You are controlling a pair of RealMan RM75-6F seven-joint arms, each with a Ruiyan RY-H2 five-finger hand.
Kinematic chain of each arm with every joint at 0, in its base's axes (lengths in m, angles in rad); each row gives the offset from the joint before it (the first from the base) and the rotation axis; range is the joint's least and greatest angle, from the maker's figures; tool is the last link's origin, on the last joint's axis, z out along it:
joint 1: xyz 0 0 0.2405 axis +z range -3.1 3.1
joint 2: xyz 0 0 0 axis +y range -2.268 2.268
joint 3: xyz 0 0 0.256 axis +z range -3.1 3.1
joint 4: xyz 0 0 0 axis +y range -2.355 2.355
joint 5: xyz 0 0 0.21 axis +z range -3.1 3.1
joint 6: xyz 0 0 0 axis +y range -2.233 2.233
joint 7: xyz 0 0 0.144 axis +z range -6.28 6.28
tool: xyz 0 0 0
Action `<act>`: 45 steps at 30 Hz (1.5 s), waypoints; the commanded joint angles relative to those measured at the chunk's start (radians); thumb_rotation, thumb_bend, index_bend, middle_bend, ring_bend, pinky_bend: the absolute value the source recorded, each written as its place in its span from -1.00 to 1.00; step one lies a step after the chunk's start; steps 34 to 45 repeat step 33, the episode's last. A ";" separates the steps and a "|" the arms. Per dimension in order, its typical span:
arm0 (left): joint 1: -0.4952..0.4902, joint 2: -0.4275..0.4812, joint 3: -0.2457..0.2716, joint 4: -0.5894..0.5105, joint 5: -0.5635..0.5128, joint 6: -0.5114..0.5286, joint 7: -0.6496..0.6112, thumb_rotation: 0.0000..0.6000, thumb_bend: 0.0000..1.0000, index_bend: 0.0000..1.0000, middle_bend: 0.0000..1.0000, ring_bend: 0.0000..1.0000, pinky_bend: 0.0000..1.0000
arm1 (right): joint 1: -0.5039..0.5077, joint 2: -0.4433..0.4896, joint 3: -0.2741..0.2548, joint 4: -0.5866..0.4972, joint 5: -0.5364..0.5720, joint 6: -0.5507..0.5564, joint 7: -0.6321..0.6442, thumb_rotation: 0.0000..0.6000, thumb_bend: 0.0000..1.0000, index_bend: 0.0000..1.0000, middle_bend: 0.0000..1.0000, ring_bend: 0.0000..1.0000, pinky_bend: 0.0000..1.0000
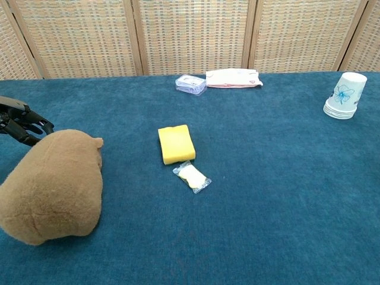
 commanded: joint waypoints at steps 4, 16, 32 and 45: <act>-0.005 -0.003 0.001 -0.011 0.005 0.006 0.002 1.00 -0.19 -0.01 -1.00 -1.00 -1.00 | 0.000 0.001 -0.002 -0.001 -0.005 0.000 0.002 1.00 -0.71 -1.00 -1.00 -1.00 -1.00; 0.000 0.004 0.008 -0.029 0.011 0.033 -0.002 1.00 -0.09 0.16 -1.00 -1.00 -1.00 | 0.000 0.005 -0.005 -0.005 -0.014 0.007 0.013 1.00 -0.71 -1.00 -1.00 -1.00 -1.00; 0.003 0.016 0.010 -0.033 0.018 0.029 -0.012 1.00 -0.07 0.18 -1.00 -1.00 -1.00 | 0.004 0.006 -0.005 -0.013 -0.016 0.002 0.018 1.00 -0.71 -1.00 -1.00 -1.00 -1.00; 0.004 0.019 0.009 -0.036 0.019 0.030 -0.013 1.00 -0.07 0.18 -1.00 -1.00 -1.00 | 0.004 0.006 -0.006 -0.013 -0.017 0.001 0.017 1.00 -0.71 -1.00 -1.00 -1.00 -1.00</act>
